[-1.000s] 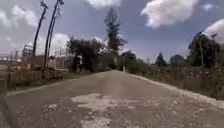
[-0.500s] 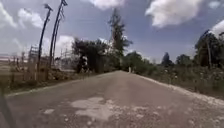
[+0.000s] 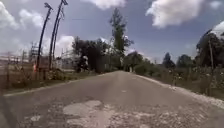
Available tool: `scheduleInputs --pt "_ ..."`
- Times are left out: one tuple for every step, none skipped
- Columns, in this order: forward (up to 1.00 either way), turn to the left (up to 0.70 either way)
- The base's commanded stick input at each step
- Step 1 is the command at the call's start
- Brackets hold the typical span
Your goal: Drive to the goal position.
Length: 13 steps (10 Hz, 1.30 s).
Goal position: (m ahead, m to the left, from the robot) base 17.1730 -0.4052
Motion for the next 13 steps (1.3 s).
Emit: scheduleInputs --pt "0.50 0.00" --pt "0.50 0.00" --pt "0.50 0.00" --pt "0.50 0.00" --pt "0.50 0.00" --pt "0.50 0.00" --pt "0.50 0.00" --pt "0.50 0.00" --pt "0.50 0.00" --pt "0.50 0.00" --pt "0.50 0.00" --pt "0.50 0.00" --pt "0.50 0.00"
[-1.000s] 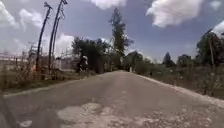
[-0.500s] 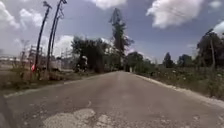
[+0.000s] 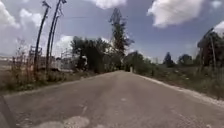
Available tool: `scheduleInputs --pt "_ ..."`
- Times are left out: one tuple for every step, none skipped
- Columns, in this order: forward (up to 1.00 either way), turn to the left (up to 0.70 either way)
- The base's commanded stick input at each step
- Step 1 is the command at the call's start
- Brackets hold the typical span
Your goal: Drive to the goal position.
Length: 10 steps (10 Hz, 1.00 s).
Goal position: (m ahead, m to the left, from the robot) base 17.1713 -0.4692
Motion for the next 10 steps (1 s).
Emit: scheduleInputs --pt "0.50 0.00" --pt "0.50 0.00" --pt "0.50 0.00" --pt "0.50 0.00" --pt "0.50 0.00" --pt "0.50 0.00" --pt "0.50 0.00" --pt "0.50 0.00" --pt "0.50 0.00" --pt "0.50 0.00"
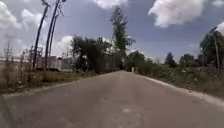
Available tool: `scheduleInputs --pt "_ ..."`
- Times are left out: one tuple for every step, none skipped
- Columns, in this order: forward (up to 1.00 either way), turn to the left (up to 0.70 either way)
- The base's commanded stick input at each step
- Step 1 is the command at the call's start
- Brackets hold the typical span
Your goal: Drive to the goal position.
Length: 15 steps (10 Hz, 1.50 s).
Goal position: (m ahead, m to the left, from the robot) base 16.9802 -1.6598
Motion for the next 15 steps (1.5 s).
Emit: scheduleInputs --pt "0.50 0.00" --pt "0.50 0.00" --pt "0.50 0.00" --pt "0.50 0.00" --pt "0.50 0.00" --pt "0.50 0.00" --pt "0.50 0.00" --pt "0.50 0.00" --pt "0.50 0.00" --pt "0.50 0.00" --pt "0.50 0.00" --pt "0.50 0.00" --pt "0.50 0.00" --pt "0.50 0.00" --pt "0.50 0.00"
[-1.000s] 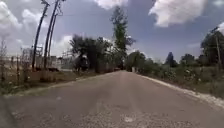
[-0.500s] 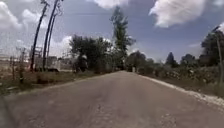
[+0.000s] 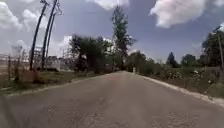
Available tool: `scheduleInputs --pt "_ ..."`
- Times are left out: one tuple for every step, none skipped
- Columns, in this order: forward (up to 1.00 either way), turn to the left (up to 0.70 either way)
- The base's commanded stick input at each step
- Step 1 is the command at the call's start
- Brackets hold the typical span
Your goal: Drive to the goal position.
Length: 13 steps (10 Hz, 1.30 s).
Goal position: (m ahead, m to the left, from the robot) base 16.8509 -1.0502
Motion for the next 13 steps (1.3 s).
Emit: scheduleInputs --pt "0.50 0.00" --pt "0.50 0.00" --pt "0.50 0.00" --pt "0.50 0.00" --pt "0.50 0.00" --pt "0.50 0.00" --pt "0.50 0.00" --pt "0.50 0.00" --pt "0.50 0.00" --pt "0.50 0.00" --pt "0.50 0.00" --pt "0.50 0.00" --pt "0.50 0.00"
